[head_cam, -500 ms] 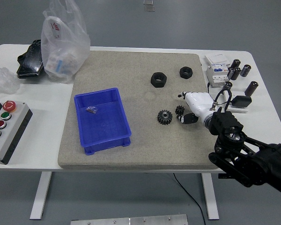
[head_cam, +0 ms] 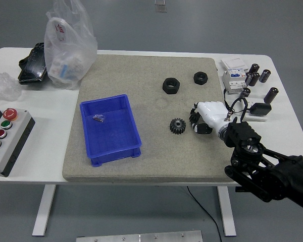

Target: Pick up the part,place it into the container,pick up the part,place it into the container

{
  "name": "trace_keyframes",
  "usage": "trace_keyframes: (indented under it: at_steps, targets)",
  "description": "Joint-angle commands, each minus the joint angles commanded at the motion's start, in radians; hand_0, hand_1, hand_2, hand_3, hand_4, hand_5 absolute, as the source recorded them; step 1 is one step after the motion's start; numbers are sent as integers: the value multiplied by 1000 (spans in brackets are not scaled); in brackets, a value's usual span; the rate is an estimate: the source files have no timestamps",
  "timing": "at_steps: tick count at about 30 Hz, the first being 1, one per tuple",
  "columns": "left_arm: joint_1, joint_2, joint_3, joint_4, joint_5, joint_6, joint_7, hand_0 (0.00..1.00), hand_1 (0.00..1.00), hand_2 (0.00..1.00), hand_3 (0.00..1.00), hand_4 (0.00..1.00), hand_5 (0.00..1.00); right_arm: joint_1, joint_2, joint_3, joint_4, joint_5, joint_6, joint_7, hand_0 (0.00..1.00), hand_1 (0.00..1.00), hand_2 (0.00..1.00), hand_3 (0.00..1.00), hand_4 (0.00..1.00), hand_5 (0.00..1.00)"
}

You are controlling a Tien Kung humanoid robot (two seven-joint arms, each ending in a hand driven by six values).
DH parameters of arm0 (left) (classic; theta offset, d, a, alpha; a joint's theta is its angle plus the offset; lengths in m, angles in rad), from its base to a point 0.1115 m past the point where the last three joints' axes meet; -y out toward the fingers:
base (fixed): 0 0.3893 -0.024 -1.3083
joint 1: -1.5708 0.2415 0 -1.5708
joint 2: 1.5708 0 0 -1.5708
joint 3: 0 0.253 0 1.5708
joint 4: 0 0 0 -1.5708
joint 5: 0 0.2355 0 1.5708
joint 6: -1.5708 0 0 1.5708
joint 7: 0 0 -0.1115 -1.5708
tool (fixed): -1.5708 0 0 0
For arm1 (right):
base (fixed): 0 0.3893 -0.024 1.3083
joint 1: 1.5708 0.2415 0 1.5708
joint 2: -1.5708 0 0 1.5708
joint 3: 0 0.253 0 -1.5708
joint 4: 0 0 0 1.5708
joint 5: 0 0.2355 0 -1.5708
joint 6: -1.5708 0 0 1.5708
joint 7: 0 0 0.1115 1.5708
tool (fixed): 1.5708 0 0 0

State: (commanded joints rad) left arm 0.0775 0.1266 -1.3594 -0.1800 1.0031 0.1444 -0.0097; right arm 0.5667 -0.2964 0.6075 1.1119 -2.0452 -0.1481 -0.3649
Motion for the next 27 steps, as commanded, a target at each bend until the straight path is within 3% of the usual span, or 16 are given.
trace_keyframes:
  at_steps: [1, 7, 13, 17, 21, 27]
  targets:
    - [0, 0, 0, 0, 0, 0, 0, 682, 650, 629, 662, 695, 237, 0, -1, 0, 0, 1, -1, 1, 356, 471, 365, 469, 411, 81]
    - [0, -1, -2, 0, 0, 0, 0, 682, 650, 629, 664, 696, 238, 6, -13, 7, 31, 0, -15, 5, 361, 477, 360, 468, 396, 56]
    - [0, -1, -4, 0, 2, 0, 1, 682, 649, 629, 662, 696, 238, 56, -19, 2, 136, 8, -20, 6, 358, 477, 361, 467, 390, 54]
    - [0, -1, -4, 0, 3, 0, 2, 682, 649, 629, 662, 696, 238, 109, 4, -40, 212, 4, -3, 9, 358, 477, 361, 467, 390, 54]
    - [-1, -2, -3, 0, 5, 1, 4, 682, 649, 629, 661, 696, 238, 159, 52, -97, 264, 17, 49, 59, 370, 491, 377, 479, 407, 34]
    - [-2, -2, 1, 0, 5, 1, 6, 682, 649, 629, 660, 695, 237, 201, 95, -172, 286, -37, 132, 110, 400, 519, 403, 501, 445, 7]
